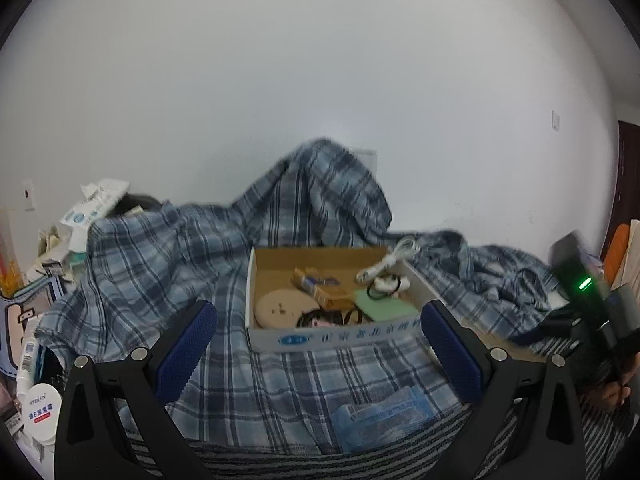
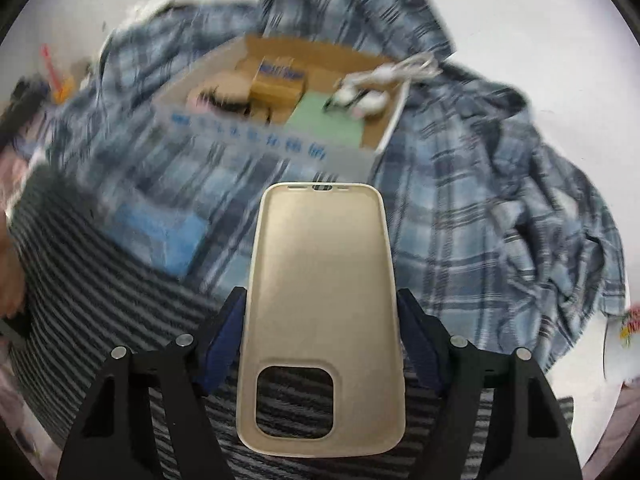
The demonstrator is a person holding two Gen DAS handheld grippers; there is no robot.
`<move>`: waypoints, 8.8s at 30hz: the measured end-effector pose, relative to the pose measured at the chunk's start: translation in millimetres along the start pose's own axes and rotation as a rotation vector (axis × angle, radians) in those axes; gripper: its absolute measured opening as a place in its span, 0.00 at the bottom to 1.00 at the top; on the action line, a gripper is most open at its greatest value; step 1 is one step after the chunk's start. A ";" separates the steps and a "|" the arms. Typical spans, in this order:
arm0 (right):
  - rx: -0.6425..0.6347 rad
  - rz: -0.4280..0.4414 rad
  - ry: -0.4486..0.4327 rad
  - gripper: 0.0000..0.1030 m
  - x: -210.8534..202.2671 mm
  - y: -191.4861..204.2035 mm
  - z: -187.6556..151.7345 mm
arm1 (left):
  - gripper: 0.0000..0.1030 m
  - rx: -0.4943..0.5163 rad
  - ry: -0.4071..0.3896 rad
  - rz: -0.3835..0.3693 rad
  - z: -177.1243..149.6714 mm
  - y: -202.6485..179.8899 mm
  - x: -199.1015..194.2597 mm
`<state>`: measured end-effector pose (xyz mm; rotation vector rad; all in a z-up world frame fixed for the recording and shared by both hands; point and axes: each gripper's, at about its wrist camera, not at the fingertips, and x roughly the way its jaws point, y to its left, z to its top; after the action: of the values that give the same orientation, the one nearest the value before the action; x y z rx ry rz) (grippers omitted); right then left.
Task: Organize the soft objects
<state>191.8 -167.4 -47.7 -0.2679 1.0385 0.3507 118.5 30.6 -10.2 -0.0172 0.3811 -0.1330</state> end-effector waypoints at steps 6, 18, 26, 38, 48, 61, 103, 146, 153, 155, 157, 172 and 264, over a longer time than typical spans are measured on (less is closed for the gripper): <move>0.099 -0.008 -0.146 0.70 -34.8 -8.0 -9.6 | 1.00 -0.016 0.147 0.040 -2.3 -12.9 12.8; 0.175 -0.057 -0.110 0.70 1.9 -14.7 -20.1 | 1.00 -0.134 0.537 0.042 -32.8 -44.5 78.8; 0.203 -0.003 -0.111 0.70 5.9 -21.9 -24.5 | 1.00 -0.093 0.605 0.036 -46.3 -57.7 98.8; 0.161 -0.068 -0.108 0.70 8.0 -12.6 -24.8 | 0.94 -0.085 0.670 0.019 -57.6 -58.6 110.9; 0.131 -0.105 -0.234 0.70 -12.2 -4.4 -30.1 | 0.70 -0.048 0.484 -0.004 -44.3 -59.0 77.0; 0.128 -0.161 -0.580 0.70 -72.9 4.4 -55.7 | 0.70 0.069 0.027 -0.028 -21.1 -76.7 -9.9; 0.263 -0.236 -0.691 0.70 -32.1 -26.6 121.5 | 0.70 0.048 -0.077 0.016 89.5 -6.1 102.4; 0.205 -0.078 -0.412 0.76 52.3 -17.6 109.2 | 0.85 -0.004 0.120 0.011 54.2 9.7 157.8; 0.219 -0.098 -0.484 0.76 25.0 -22.7 113.9 | 0.85 0.035 0.026 0.030 70.2 -1.8 134.3; 0.221 -0.117 -0.514 0.76 7.9 -25.8 113.8 | 0.85 0.047 0.003 0.038 77.4 -6.0 125.3; 0.212 -0.130 -0.544 0.76 -8.5 -28.9 110.1 | 0.85 0.044 -0.032 0.022 85.7 -9.3 108.6; 0.182 -0.145 -0.796 1.00 -124.9 -26.9 56.8 | 1.00 0.040 -0.337 -0.007 100.8 -21.8 -30.3; 0.140 -0.182 -0.774 1.00 -80.4 -8.3 -20.4 | 1.00 0.087 -0.322 0.099 4.9 -20.8 -42.6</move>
<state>141.9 -195.2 13.1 -0.0803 0.2706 0.1855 78.6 15.6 11.0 0.0655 0.0544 -0.0473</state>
